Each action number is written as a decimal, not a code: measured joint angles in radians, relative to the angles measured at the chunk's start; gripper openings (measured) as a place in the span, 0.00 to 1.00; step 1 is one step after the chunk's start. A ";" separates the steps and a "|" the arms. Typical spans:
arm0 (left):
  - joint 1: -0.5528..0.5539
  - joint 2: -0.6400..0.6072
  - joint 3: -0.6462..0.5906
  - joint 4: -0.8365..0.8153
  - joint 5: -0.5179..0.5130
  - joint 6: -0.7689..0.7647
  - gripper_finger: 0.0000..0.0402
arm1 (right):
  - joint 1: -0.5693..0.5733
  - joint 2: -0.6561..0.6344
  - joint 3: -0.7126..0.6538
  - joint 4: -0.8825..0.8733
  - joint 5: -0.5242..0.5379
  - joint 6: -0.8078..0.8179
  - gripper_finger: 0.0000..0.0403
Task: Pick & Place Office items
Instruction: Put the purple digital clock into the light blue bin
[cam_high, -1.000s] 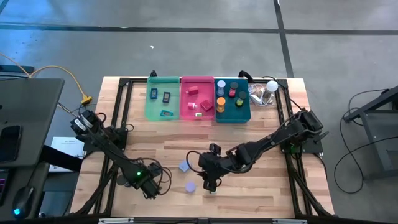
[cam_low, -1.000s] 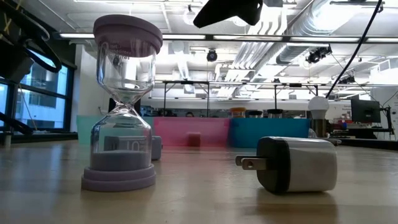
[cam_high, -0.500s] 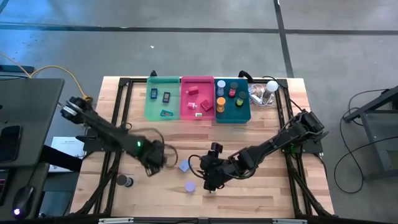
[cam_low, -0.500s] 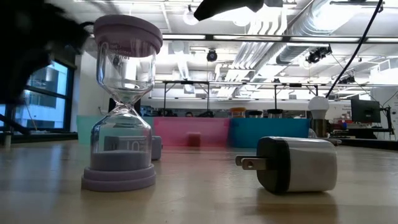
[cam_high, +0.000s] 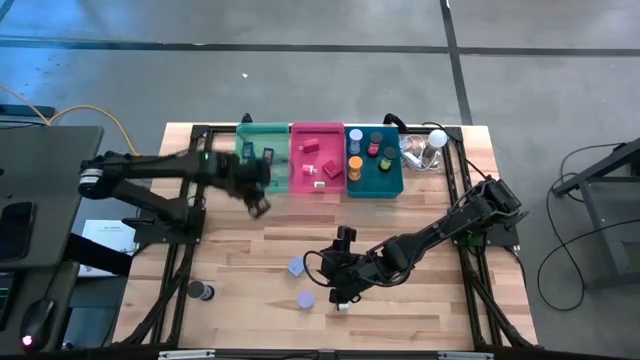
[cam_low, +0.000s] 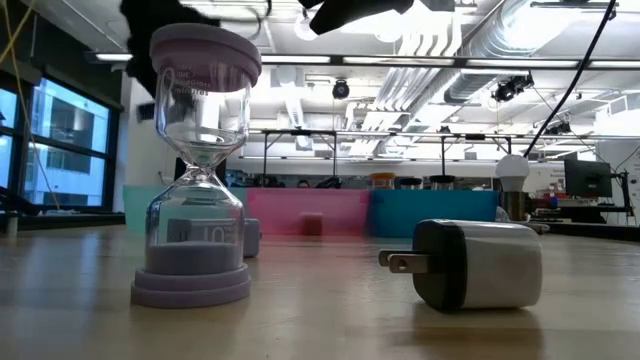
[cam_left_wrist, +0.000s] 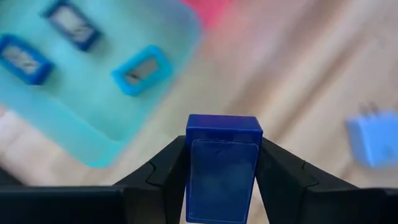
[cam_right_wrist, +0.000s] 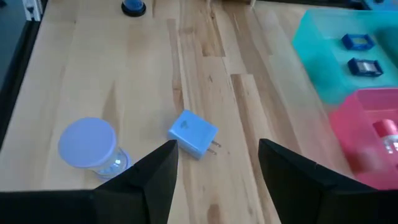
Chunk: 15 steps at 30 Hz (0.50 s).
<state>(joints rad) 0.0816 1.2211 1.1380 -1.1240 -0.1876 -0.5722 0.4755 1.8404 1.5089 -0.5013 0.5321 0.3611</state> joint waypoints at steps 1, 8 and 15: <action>0.053 0.001 0.000 0.003 0.007 0.021 0.38 | 0.000 0.000 0.000 -0.001 0.005 -0.007 0.53; 0.385 0.045 0.000 0.029 0.129 0.128 0.38 | -0.006 0.000 0.000 -0.003 0.018 -0.018 0.53; 0.547 0.121 0.000 0.130 0.181 0.149 0.38 | -0.006 0.000 0.000 -0.014 0.009 0.009 0.53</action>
<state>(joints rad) 0.6282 1.3420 1.1381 -0.9943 -0.0063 -0.4232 0.4692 1.8404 1.5089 -0.5152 0.5407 0.3704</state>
